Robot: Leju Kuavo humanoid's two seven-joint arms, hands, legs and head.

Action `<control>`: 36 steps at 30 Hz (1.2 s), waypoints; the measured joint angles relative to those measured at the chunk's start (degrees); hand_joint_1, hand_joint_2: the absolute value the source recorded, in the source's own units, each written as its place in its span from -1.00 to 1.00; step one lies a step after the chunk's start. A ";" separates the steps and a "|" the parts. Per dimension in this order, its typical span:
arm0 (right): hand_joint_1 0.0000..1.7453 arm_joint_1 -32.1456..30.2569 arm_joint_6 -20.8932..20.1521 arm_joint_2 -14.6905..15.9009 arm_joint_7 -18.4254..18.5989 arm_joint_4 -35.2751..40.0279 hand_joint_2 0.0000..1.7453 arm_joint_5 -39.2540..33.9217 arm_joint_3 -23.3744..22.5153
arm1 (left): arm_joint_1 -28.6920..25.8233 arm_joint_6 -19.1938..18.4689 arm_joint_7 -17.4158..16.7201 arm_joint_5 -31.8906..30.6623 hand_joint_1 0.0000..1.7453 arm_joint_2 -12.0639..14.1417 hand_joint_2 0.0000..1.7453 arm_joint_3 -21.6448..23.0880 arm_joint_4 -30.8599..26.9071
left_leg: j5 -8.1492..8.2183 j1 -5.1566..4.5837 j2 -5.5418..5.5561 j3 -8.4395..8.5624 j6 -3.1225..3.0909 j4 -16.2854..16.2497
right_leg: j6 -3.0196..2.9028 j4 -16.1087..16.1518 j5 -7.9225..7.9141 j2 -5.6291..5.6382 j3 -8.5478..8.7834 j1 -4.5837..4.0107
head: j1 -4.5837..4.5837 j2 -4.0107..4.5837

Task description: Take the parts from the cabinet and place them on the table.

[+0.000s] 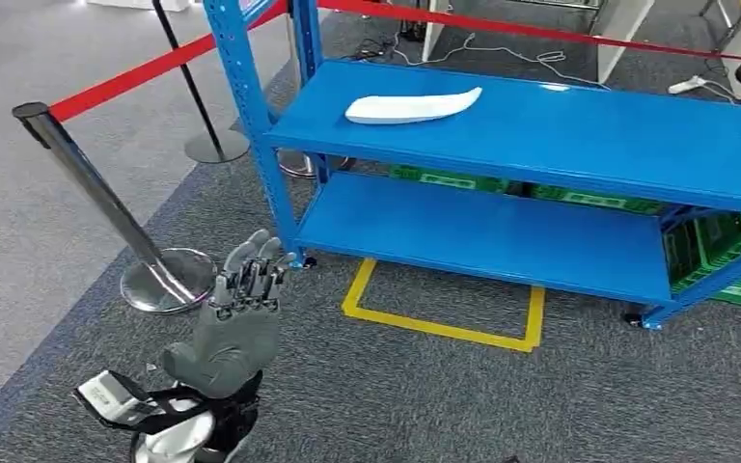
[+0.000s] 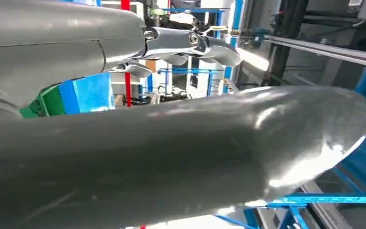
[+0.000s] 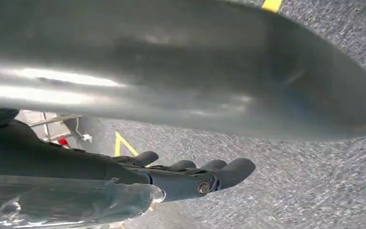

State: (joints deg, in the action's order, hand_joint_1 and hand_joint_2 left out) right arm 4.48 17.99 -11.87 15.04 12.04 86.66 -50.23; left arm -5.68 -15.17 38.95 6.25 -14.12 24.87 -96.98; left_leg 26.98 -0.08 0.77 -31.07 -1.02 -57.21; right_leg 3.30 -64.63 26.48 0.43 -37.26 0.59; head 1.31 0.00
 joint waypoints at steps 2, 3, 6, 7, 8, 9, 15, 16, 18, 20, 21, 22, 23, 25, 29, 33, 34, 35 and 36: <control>-1.00 0.08 -0.04 0.00 0.02 -0.02 -1.00 -0.02 0.00 | -0.01 0.30 0.00 -0.13 -1.00 0.00 -1.00 -0.07 0.00 | 0.44 -0.10 -0.03 0.46 0.49 -0.03 | -0.22 5.28 -1.00 0.02 1.88 -0.26 | 0.02 0.00; -1.00 0.29 -0.07 -0.02 0.00 -0.02 -1.00 0.00 0.02 | -0.03 0.44 0.00 -0.37 -1.00 0.00 -1.00 -0.09 0.00 | 0.47 -0.14 -0.01 0.15 0.78 -0.09 | -0.81 5.52 -0.24 -0.01 2.14 -0.46 | -0.04 0.00; -1.00 -0.03 -0.18 -0.02 0.04 -0.02 -1.00 0.07 -0.02 | -0.01 0.13 0.00 -0.91 -1.00 0.04 -1.00 -0.04 0.00 | 0.41 -0.14 -0.02 0.53 1.76 -0.29 | -1.90 5.74 -1.59 0.19 2.71 -0.26 | 0.11 0.00; -1.00 -0.03 -0.20 0.00 0.04 -0.02 -1.00 0.09 -0.02 | -0.01 0.00 0.00 -1.12 -1.00 0.09 -1.00 -0.05 -0.02 | 0.92 -0.11 -0.08 0.34 2.14 -1.00 | -2.03 6.06 -1.60 0.11 3.08 -0.09 | 0.02 0.00; -1.00 0.11 -0.22 -0.02 0.02 -0.02 -1.00 0.15 -0.02 | 0.02 -0.04 0.00 -1.18 -1.00 0.11 -1.00 -0.04 -0.07 | 2.10 -0.09 -0.13 -0.77 2.48 -3.24 | -2.34 6.11 -1.41 0.14 3.25 -0.01 | 0.40 0.00; -1.00 0.25 -0.35 -0.02 0.02 -0.02 -1.00 0.24 -0.02 | 0.01 -0.06 0.00 -1.37 -1.00 0.13 -1.00 -0.07 -0.07 | 3.88 0.00 -0.13 -3.10 2.78 -7.25 | -2.73 6.14 -1.06 0.16 3.28 0.03 | 0.37 0.00; -1.00 -0.03 -0.35 -0.07 0.02 -0.02 -1.00 0.37 0.00 | -0.24 -0.09 0.00 -0.89 -1.00 0.18 -1.00 -0.11 -0.04 | -0.31 0.28 -0.14 -7.41 3.26 -9.50 | -2.44 6.10 -0.09 0.13 5.16 0.15 | 0.37 0.00; -1.00 -0.01 -0.35 -0.07 0.02 -0.02 -1.00 0.37 0.00 | -0.24 0.02 0.00 -0.46 -1.00 0.18 -1.00 -0.11 -0.04 | -3.58 0.33 -0.16 -5.58 3.21 -4.81 | -2.15 6.10 0.18 0.22 5.54 0.25 | 0.37 0.00; -1.00 0.02 -0.29 -0.07 0.02 -0.02 -1.00 0.37 0.00 | -0.22 0.46 0.00 -0.39 -1.00 0.13 -1.00 -0.15 -0.02 | -2.19 0.30 -0.33 -4.39 2.59 0.06 | -1.44 5.73 0.63 0.36 5.30 -0.17 | 0.74 0.00; -1.00 -0.05 -0.28 -0.07 0.11 -0.02 -1.00 0.39 -0.02 | -0.46 0.83 0.00 -0.24 -1.00 0.02 -1.00 -0.20 0.00 | -3.19 0.17 -0.17 -4.49 1.71 -0.52 | -0.75 6.25 1.00 0.18 5.01 -0.21 | 0.66 0.00; -1.00 -0.03 -0.28 -0.07 0.11 -0.02 -1.00 0.39 -0.02 | -0.47 1.18 0.00 -0.11 -1.00 0.02 -1.00 -0.24 0.00 | -3.26 0.20 -0.11 -4.38 1.43 -0.45 | -0.53 6.30 1.12 0.13 5.26 -0.14 | 0.57 0.00; -1.00 0.04 -0.28 -0.07 0.11 -0.02 -1.00 0.39 0.00 | -0.47 1.25 0.00 0.04 -1.00 -0.07 -1.00 -0.26 0.00 | -3.31 0.50 -0.12 -4.18 1.06 -0.31 | -0.15 6.04 1.45 0.08 5.38 -0.01 | 0.66 0.00; -1.00 0.11 -0.26 -0.07 0.11 -0.02 -1.00 0.39 -0.02 | -0.47 1.25 0.00 0.09 -1.00 -0.09 -1.00 -0.24 0.00 | -3.15 0.50 -0.14 -4.03 0.79 -0.31 | 0.13 4.31 2.65 0.00 4.79 -0.03 | 0.35 0.00; -1.00 0.11 -0.26 -0.07 0.09 -0.02 -1.00 0.39 0.00 | -0.48 1.31 0.00 0.13 -1.00 -0.09 -1.00 -0.26 0.00 | -2.92 0.42 -0.17 -3.95 0.36 -0.31 | 0.41 -4.54 7.26 -0.01 0.40 -0.03 | 0.17 0.00; -1.00 0.01 -0.28 -0.07 0.11 -0.02 -1.00 0.39 -0.02 | -0.52 1.31 0.00 0.15 -1.00 -0.11 -1.00 -0.42 0.00 | -2.51 0.26 -0.05 -3.49 0.15 -0.33 | 0.27 -8.67 6.09 0.00 -2.86 -0.05 | 0.09 0.00; -1.00 0.10 -0.28 -0.07 0.11 -0.02 -1.00 0.39 0.00 | -0.52 1.33 0.00 0.15 -1.00 -0.11 -1.00 -0.44 0.00 | -1.96 0.25 0.02 -2.55 0.70 -0.33 | -0.19 4.15 -0.71 -0.05 3.07 -0.02 | 0.07 0.00; -1.00 0.10 -0.28 -0.07 0.11 -0.02 -1.00 0.39 0.00 | -0.52 1.33 0.00 0.15 -1.00 -0.11 -1.00 -0.44 0.00 | -1.96 0.25 0.02 -2.55 0.70 -0.33 | -0.19 4.15 -0.71 -0.05 3.07 -0.02 | 0.07 0.00; -1.00 0.10 -0.28 -0.07 0.11 -0.02 -1.00 0.39 0.00 | -0.52 1.33 0.00 0.15 -1.00 -0.11 -1.00 -0.44 0.00 | -1.96 0.25 0.02 -2.55 0.70 -0.33 | -0.19 4.15 -0.71 -0.05 3.07 -0.02 | 0.07 0.00; -1.00 0.10 -0.28 -0.07 0.11 -0.02 -1.00 0.39 0.00 | -0.52 1.33 0.00 0.15 -1.00 -0.11 -1.00 -0.44 0.00 | -1.96 0.25 0.02 -2.55 0.70 -0.33 | -0.19 4.15 -0.71 -0.05 3.07 -0.02 | 0.07 0.00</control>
State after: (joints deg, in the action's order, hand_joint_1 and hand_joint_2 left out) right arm 4.58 17.70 -11.93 15.15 12.02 87.06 -50.23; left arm -6.20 -13.84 38.95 6.40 -14.23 24.44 -96.98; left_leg 25.02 0.18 0.79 -33.62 -0.32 -57.54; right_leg 3.11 -60.48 25.77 0.39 -34.20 0.57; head 1.38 0.00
